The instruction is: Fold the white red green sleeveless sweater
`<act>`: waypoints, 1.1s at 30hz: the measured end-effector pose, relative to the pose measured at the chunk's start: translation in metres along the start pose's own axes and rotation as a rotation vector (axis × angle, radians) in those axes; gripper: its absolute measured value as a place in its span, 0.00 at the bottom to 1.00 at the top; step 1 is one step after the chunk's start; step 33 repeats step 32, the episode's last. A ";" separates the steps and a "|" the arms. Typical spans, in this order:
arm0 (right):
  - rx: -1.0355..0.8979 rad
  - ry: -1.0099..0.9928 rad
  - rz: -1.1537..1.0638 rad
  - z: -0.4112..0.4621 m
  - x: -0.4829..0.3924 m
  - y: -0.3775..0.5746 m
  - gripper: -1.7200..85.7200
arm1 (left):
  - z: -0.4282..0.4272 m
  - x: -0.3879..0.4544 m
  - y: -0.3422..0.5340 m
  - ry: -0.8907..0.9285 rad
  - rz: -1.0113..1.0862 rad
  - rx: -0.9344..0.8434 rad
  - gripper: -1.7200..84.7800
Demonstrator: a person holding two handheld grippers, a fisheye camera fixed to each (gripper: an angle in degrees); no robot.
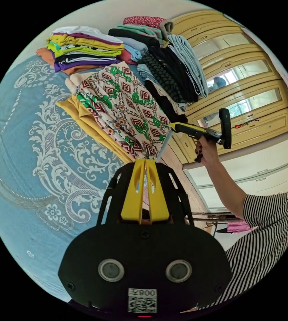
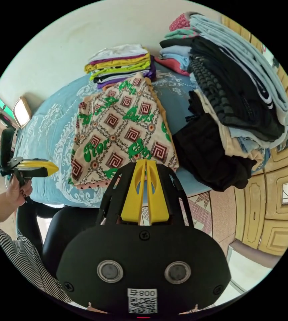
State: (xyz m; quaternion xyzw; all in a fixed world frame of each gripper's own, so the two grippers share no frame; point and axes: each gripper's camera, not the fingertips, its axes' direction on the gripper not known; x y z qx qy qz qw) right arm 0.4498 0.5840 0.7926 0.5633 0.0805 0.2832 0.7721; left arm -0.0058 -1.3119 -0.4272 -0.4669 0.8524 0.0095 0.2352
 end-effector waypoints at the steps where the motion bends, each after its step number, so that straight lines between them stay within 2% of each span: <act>1: -0.050 0.005 0.013 0.016 -0.005 -0.004 0.02 | 0.003 0.001 -0.002 0.002 0.003 -0.008 0.02; 3: -0.082 -0.037 0.053 0.028 -0.009 -0.008 0.02 | 0.018 -0.001 -0.003 -0.050 -0.040 -0.072 0.02; 7: 0.065 -0.039 0.053 -0.010 -0.044 -0.008 0.02 | -0.002 0.009 0.014 -0.076 0.014 -0.033 0.02; 10: 0.146 -0.161 -0.042 -0.026 -0.097 -0.002 0.02 | -0.022 0.017 0.042 -0.279 0.095 -0.043 0.02; 14: 0.026 -0.198 -0.225 0.016 -0.201 0.000 0.02 | -0.006 0.005 0.075 -0.497 0.123 -0.231 0.02; 15: 0.002 -0.174 -0.245 0.025 -0.215 0.000 0.02 | -0.003 0.005 0.084 -0.515 0.160 -0.219 0.02; 17: -0.054 -0.090 -0.278 0.054 -0.256 0.001 0.02 | -0.004 0.007 0.092 -0.532 0.185 -0.201 0.02; 22: 0.049 0.034 -0.299 0.054 -0.297 0.001 0.02 | -0.012 0.000 0.104 -0.513 0.176 -0.201 0.02; 27: -0.022 -0.075 -0.263 0.045 -0.313 -0.032 0.02 | -0.028 -0.022 0.125 -0.436 0.158 -0.148 0.02; 33: 0.172 -0.211 -0.212 -0.011 -0.323 -0.089 0.02 | -0.046 -0.048 0.141 -0.332 0.122 -0.132 0.02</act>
